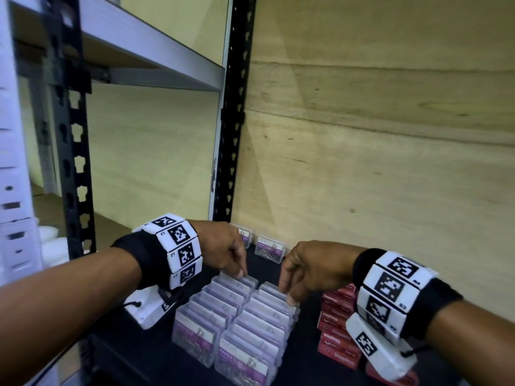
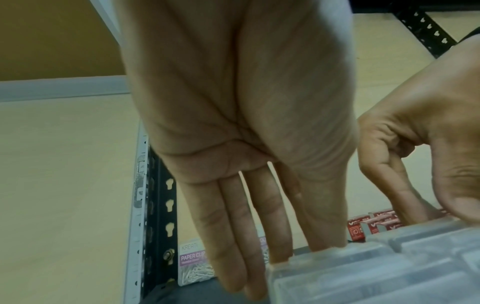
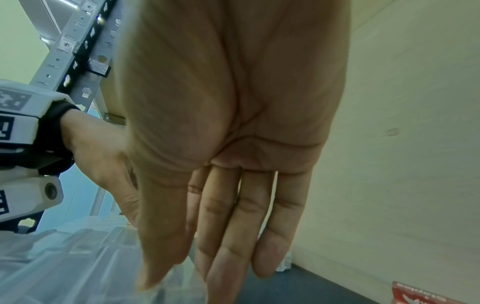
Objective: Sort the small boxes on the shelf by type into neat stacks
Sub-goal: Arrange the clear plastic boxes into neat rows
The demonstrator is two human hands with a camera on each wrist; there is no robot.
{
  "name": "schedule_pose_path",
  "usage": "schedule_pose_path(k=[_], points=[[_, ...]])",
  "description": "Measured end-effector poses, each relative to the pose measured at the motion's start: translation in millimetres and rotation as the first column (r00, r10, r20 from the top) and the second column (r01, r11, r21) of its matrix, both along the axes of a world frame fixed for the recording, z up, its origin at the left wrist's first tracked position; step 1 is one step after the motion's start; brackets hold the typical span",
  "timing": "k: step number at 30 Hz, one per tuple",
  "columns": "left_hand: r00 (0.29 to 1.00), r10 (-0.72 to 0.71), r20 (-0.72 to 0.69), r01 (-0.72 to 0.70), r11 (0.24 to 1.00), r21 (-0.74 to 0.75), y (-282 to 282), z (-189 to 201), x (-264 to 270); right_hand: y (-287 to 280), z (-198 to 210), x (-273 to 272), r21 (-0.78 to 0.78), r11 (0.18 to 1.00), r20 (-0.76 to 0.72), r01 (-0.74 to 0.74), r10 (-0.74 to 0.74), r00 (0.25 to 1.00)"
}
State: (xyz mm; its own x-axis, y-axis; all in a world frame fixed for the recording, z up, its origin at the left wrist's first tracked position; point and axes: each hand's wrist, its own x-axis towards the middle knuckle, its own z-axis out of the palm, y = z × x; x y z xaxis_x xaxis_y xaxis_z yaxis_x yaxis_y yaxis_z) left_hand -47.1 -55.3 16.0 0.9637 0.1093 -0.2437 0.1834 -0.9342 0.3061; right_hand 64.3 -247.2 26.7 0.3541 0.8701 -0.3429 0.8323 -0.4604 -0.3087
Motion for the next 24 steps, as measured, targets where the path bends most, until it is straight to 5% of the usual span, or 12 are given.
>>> schedule_pose_path(k=[19,24], points=[[0.999,0.026,-0.039,-0.028,0.998,-0.058,15.2,5.7,15.6,15.0,10.3,15.2,-0.105,0.991,-0.086,-0.081,0.072,0.994],[0.981,0.091,0.170,-0.101,0.994,0.050,39.0,9.6,31.4,28.0,20.9,42.6,-0.025,0.999,0.015,-0.032,0.032,0.999]])
